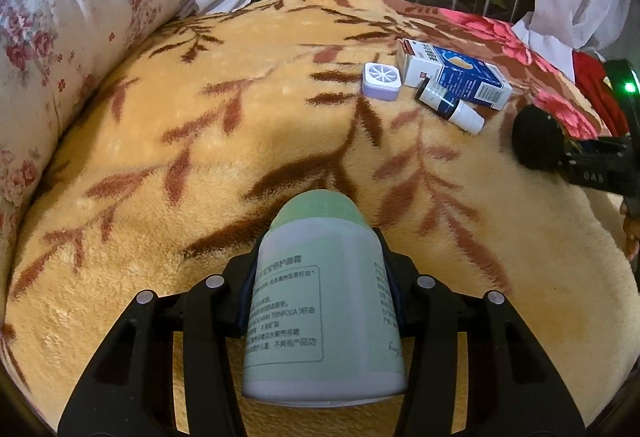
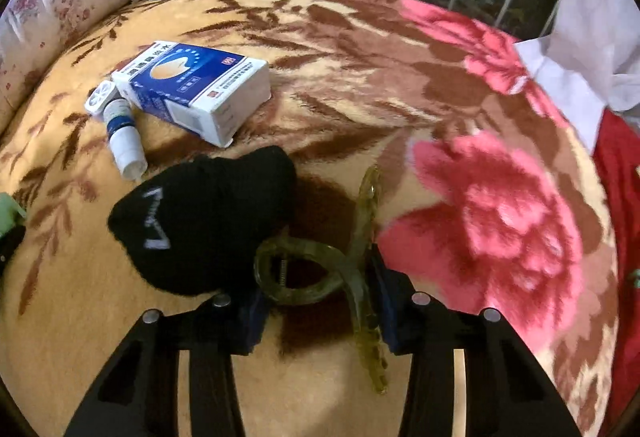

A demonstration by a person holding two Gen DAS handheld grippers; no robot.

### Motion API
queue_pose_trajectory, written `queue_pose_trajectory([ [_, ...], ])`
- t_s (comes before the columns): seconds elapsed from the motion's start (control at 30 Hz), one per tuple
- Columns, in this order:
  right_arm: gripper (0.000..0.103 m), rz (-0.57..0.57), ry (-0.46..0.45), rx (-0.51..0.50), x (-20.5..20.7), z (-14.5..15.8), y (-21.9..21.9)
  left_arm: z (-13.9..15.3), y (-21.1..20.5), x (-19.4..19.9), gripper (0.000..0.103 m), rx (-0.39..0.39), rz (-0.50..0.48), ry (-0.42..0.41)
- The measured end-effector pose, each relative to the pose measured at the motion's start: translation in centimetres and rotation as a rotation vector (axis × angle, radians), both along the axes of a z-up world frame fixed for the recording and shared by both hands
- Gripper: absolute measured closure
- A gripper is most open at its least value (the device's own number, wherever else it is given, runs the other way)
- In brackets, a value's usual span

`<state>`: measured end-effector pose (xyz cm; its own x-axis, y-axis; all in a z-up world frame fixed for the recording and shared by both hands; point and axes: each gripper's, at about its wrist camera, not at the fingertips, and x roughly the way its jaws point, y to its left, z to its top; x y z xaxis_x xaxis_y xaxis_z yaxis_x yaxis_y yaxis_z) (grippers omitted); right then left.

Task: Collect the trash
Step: 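Lower the white bottle and hair clip into the orange bin and release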

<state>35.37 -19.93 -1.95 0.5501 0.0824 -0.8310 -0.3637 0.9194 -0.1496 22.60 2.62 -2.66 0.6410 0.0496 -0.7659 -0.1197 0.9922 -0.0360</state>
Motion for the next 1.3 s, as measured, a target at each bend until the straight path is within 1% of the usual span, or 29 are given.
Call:
queue_pose_trajectory([
  [0.1,0.059,-0.019,-0.056,0.021,-2.6,1.2,-0.3,0.0,0.2,-0.2,0.056,-0.018,-0.003,-0.014],
  [0.2,0.059,-0.054,-0.128,0.045,-6.3,3.1,-0.4,0.2,0.4,-0.5,0.056,-0.034,-0.002,-0.031],
  [0.33,0.059,-0.039,-0.204,0.073,-12.9,5.0,0.4,1.4,-0.3,-2.1,0.056,-0.007,-0.016,-0.062],
  [0.37,0.059,-0.026,-0.220,0.082,-14.7,5.2,0.7,1.8,-0.5,-2.7,0.056,-0.013,-0.023,-0.066],
  [0.4,0.059,-0.012,-0.231,0.094,-16.5,5.4,1.1,2.5,-1.0,-4.1,0.056,-0.033,-0.050,-0.079],
  [0.43,0.059,-0.002,-0.236,0.104,-17.8,5.5,1.2,3.0,-1.5,-4.9,0.056,-0.035,-0.066,-0.088],
  [0.53,0.059,0.033,-0.250,0.163,-22.9,5.8,1.5,4.4,-3.5,-9.2,0.056,-0.002,-0.133,-0.119],
  [0.63,0.059,0.048,-0.228,0.248,-27.4,5.7,1.4,4.6,-5.1,-14.1,0.056,0.014,-0.189,-0.117],
  [0.67,0.059,0.044,-0.218,0.274,-28.4,5.4,1.2,4.4,-5.4,-15.1,0.056,0.015,-0.195,-0.111],
  [0.73,0.059,0.019,-0.178,0.335,-30.9,4.5,0.8,3.3,-5.9,-17.8,0.056,0.024,-0.194,-0.084],
  [0.77,0.059,0.008,-0.162,0.350,-31.9,3.8,0.7,2.6,-6.2,-18.8,0.056,0.027,-0.188,-0.068],
  [0.83,0.059,-0.021,-0.130,0.362,-33.8,2.0,0.6,0.7,-6.5,-21.0,0.056,0.008,-0.175,-0.021],
  [0.9,0.059,-0.044,-0.088,0.369,-35.1,0.1,0.4,-1.1,-6.7,-22.2,0.056,-0.004,-0.174,0.020],
  [1.0,0.059,-0.071,0.001,0.334,-36.4,-3.7,0.8,-4.2,-6.9,-22.5,0.056,-0.015,-0.170,0.111],
  [1.07,0.059,-0.081,0.043,0.325,-36.7,-5.4,1.0,-6.4,-7.0,-22.4,0.056,-0.024,-0.169,0.183],
  [1.13,0.059,-0.094,0.084,0.313,-36.6,-7.0,1.2,-8.1,-6.9,-22.2,0.056,-0.016,-0.166,0.239],
  [1.2,0.059,-0.105,0.123,0.308,-36.4,-8.1,1.4,-9.5,-6.7,-21.8,0.056,-0.014,-0.154,0.291],
  [1.3,0.059,-0.099,0.157,0.294,-36.0,-9.2,1.9,-11.2,-6.5,-21.2,0.056,-0.023,-0.150,0.361],
])
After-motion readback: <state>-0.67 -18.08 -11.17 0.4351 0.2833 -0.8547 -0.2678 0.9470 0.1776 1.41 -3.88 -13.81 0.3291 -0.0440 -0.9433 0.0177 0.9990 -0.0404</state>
